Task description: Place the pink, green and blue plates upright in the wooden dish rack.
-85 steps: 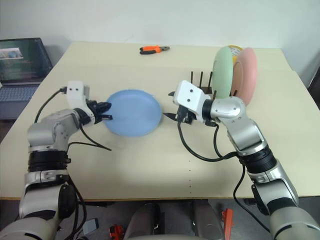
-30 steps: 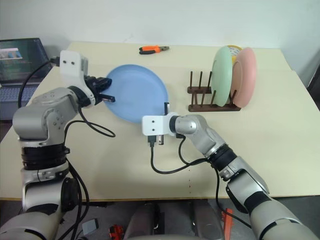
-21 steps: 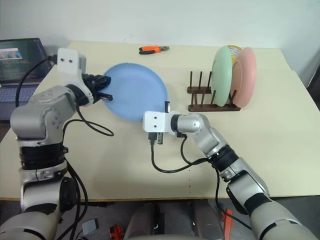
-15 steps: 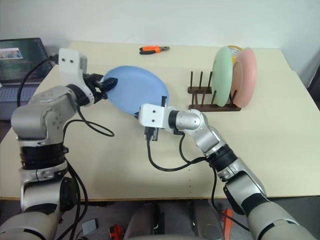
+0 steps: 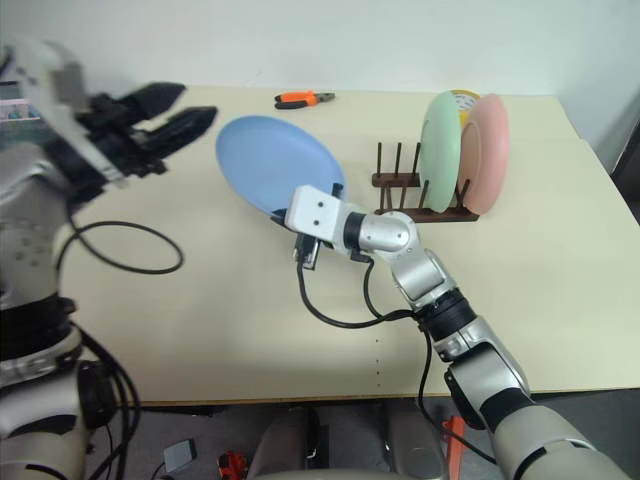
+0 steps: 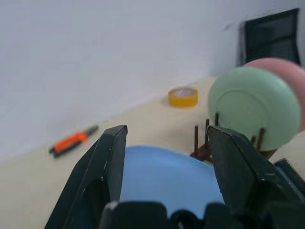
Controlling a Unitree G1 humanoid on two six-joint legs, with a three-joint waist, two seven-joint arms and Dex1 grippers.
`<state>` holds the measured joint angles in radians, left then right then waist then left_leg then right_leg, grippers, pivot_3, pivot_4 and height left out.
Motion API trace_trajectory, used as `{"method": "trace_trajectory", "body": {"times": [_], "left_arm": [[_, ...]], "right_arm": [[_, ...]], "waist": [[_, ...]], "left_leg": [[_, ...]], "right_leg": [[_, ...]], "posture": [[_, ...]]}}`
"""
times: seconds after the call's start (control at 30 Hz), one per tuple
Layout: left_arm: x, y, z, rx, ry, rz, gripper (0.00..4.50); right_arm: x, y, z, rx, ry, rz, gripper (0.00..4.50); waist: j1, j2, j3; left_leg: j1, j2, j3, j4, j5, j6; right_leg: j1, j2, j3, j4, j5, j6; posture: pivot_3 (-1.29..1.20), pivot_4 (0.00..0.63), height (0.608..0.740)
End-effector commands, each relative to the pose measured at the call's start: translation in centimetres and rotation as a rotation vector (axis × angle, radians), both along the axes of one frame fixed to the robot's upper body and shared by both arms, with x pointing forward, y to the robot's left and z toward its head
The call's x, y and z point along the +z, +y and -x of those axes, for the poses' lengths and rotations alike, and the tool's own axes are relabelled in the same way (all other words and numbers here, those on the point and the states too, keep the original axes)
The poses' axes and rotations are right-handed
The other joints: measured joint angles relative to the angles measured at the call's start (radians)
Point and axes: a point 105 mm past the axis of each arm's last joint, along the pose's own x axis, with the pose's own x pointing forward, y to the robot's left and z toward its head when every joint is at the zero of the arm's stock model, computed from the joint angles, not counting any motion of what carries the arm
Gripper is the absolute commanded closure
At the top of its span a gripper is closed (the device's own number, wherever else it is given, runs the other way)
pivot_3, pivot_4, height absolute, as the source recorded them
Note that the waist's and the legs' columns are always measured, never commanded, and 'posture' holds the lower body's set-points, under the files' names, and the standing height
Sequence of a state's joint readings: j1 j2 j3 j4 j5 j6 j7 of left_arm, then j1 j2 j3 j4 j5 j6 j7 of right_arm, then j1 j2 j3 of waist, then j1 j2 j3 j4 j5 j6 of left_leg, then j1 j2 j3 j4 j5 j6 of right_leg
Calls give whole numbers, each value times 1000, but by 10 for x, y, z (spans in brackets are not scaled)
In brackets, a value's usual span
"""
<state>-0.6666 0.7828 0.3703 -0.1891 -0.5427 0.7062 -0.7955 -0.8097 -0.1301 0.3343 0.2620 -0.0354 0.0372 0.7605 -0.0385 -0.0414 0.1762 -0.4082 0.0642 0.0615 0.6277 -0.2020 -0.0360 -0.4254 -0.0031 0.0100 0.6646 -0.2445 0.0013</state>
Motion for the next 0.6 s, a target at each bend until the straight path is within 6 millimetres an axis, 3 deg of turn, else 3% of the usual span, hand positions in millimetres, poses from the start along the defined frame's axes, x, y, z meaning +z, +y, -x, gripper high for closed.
{"method": "trace_trajectory", "body": {"times": [0.03, 0.2, 0.43, 0.6], "left_arm": [[2, 9, 16, -46, -44, -18, 1592], [-18, 1, 33, -174, 1, 9, 1592], [-52, -12, 28, -213, 89, -10, 1592], [-66, -23, 25, -236, 124, -18, 1592]], "right_arm": [[37, -9, 2, 3, 24, -150, 4500], [68, -34, -7, -24, 147, -305, 4500], [123, -68, -21, -46, 303, -549, 4500], [142, -89, -30, -82, 387, -659, 4500]], "waist": [[3, 0, 0], [11, 0, 0], [10, 0, 0], [9, 0, 0]], "left_leg": [[0, 0, 0, 0, 0, 0], [0, 0, 0, 1, 0, 0], [0, 0, 0, 1, 0, 0], [0, 0, 0, 0, 0, 0]], "right_leg": [[0, 0, 0, 0, 0, 1], [1, -1, -1, 0, 0, 1], [1, -2, -1, -1, 0, 1], [1, -1, -1, -1, 0, 0]], "posture": [[0, 150, 740], [0, 150, 740], [0, 150, 740], [0, 150, 740]]}}
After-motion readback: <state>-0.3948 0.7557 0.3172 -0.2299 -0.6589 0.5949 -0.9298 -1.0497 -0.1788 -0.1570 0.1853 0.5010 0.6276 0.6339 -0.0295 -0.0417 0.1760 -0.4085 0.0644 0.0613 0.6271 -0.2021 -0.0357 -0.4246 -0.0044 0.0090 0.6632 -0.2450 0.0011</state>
